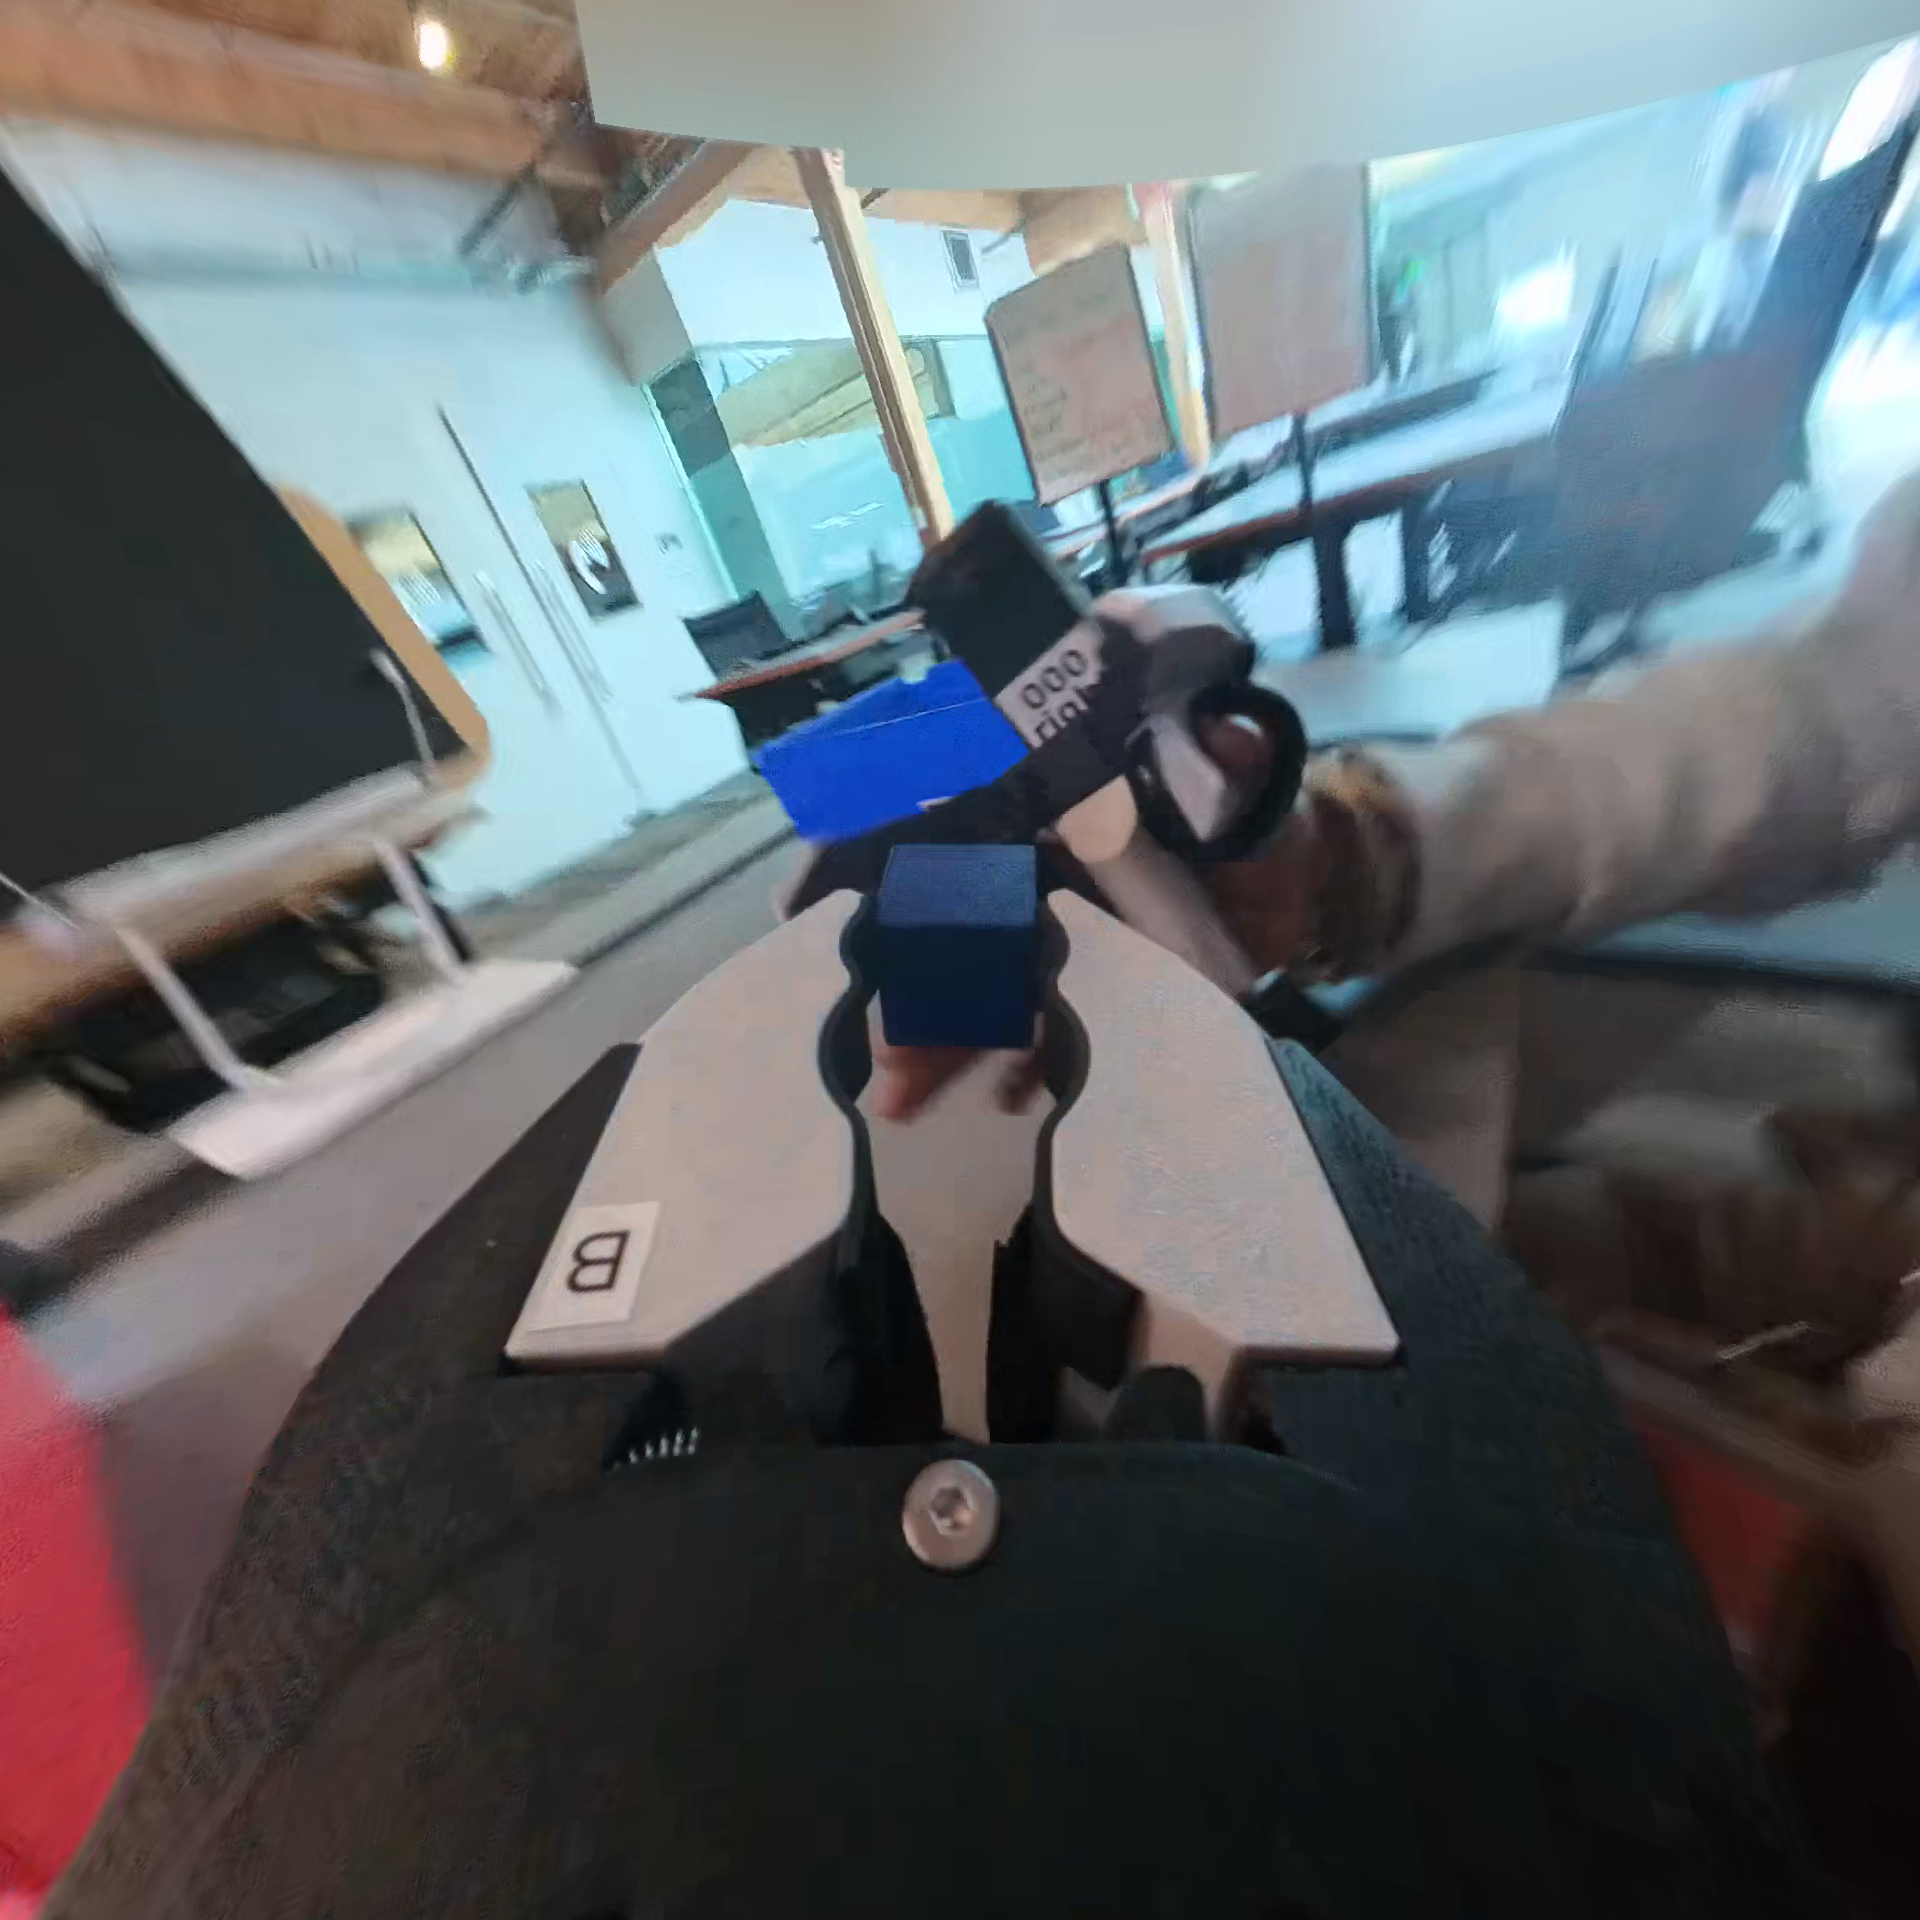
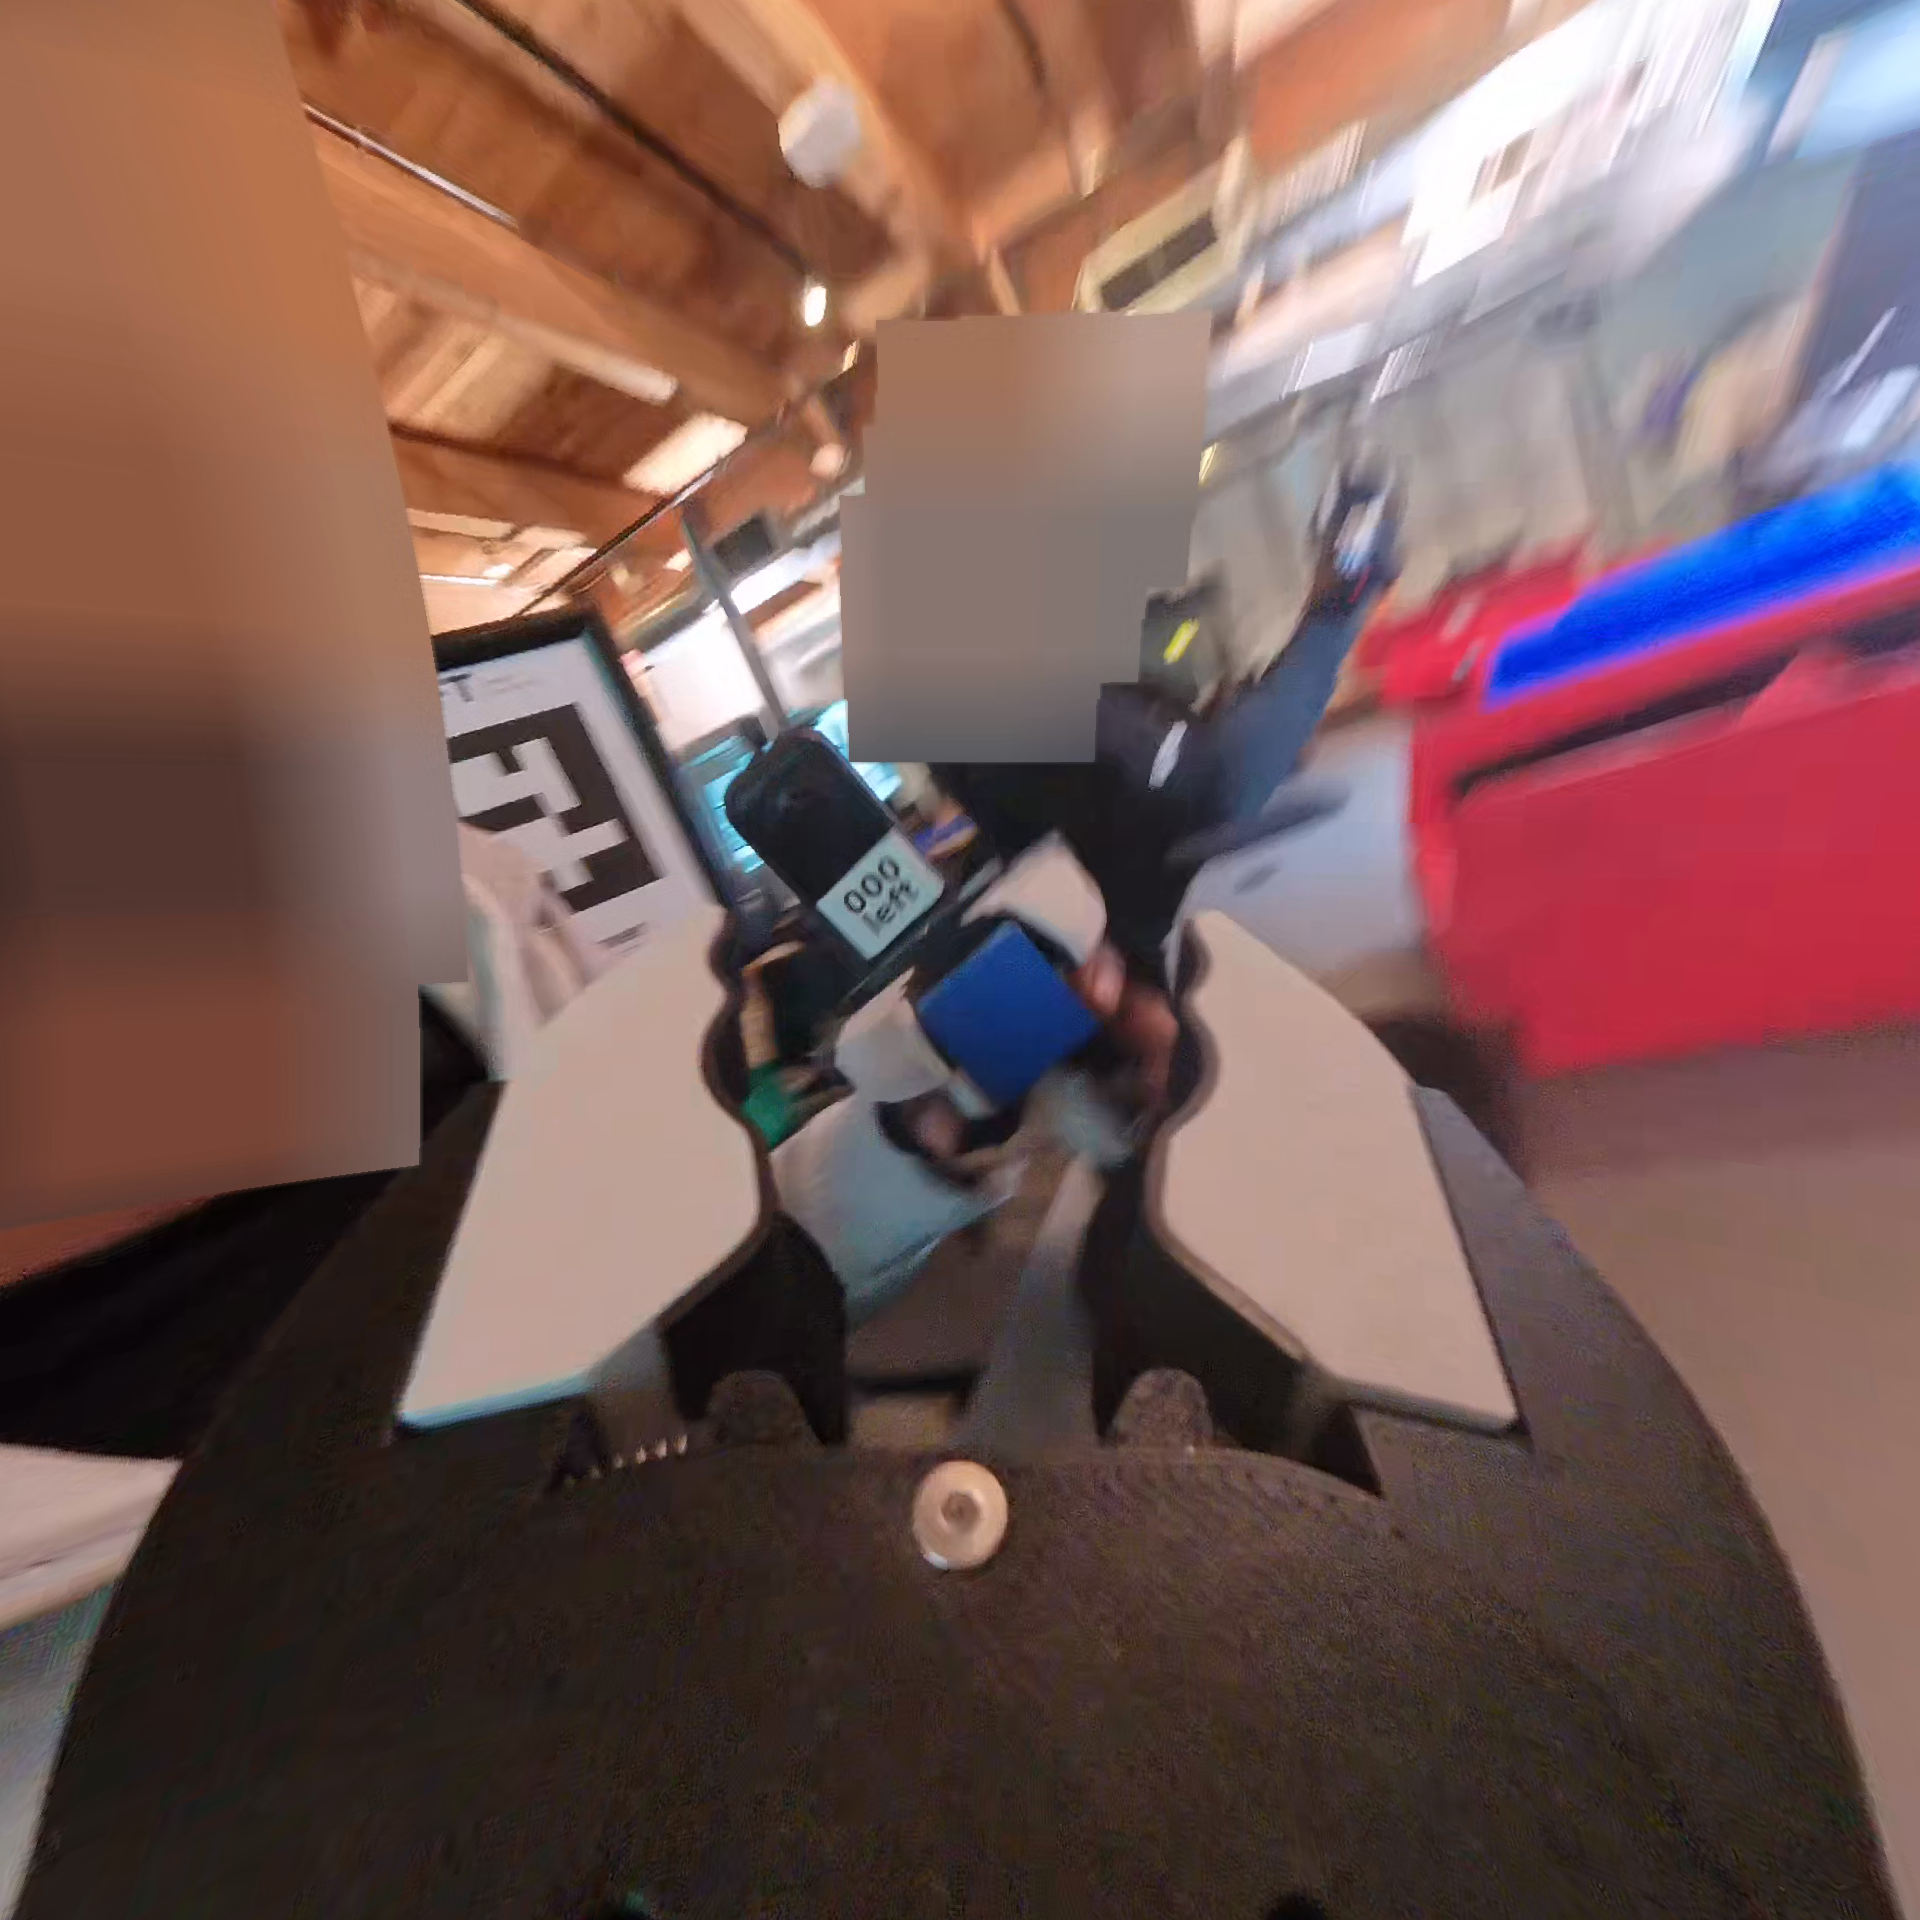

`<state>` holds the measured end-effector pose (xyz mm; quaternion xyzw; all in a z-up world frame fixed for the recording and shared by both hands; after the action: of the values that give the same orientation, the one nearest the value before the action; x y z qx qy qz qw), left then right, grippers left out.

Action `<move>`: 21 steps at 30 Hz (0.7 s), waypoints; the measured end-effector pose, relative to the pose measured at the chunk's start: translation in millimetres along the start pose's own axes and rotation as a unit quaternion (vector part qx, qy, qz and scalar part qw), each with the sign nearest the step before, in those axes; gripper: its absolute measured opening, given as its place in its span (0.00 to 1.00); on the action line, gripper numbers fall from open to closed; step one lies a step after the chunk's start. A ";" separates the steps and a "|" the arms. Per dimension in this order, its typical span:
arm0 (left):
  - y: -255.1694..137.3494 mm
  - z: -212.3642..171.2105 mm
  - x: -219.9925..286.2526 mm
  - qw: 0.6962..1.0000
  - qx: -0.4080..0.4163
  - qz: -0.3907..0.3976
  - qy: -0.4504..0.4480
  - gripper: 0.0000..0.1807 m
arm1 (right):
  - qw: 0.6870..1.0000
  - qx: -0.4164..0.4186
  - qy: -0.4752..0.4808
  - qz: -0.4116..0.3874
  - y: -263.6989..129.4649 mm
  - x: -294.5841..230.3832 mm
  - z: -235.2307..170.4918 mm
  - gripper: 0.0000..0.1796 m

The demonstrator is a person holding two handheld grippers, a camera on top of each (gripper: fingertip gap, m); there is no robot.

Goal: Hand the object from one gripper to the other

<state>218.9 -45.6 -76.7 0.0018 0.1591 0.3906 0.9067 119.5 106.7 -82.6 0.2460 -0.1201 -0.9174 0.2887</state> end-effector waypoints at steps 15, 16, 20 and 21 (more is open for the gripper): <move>2.5 -14.2 -7.2 0.887 -0.065 -0.201 -0.410 0.15 | 0.725 -0.185 -0.658 -0.089 11.9 -34.2 -33.1 0.22; 3.1 -14.6 -7.0 0.886 -0.065 -0.202 -0.412 0.15 | 0.718 -0.195 -0.662 -0.096 12.0 -34.0 -33.5 0.17; 1.6 -9.9 -8.9 0.904 -0.035 -0.203 -0.375 0.20 | 0.750 -0.193 -0.624 -0.106 12.0 -34.0 -29.1 0.17; -0.1 -6.3 -10.0 0.923 -0.014 -0.188 -0.336 0.26 | 0.779 -0.182 -0.590 -0.109 10.9 -32.7 -25.4 0.17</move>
<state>210.7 -53.4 -79.8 0.0900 -0.1634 0.1911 0.9637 161.2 115.2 -87.8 -0.3890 -0.0705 -0.9131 0.0992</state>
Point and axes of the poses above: each gripper's, where its closed fingertips meet, y out along the fingers, z out of its top, x = y × z across the jaws, the point moved 10 cm from there along -y, back along the fingers, and after that the axes turned 5 degrees about z, right-handed, at the moved point
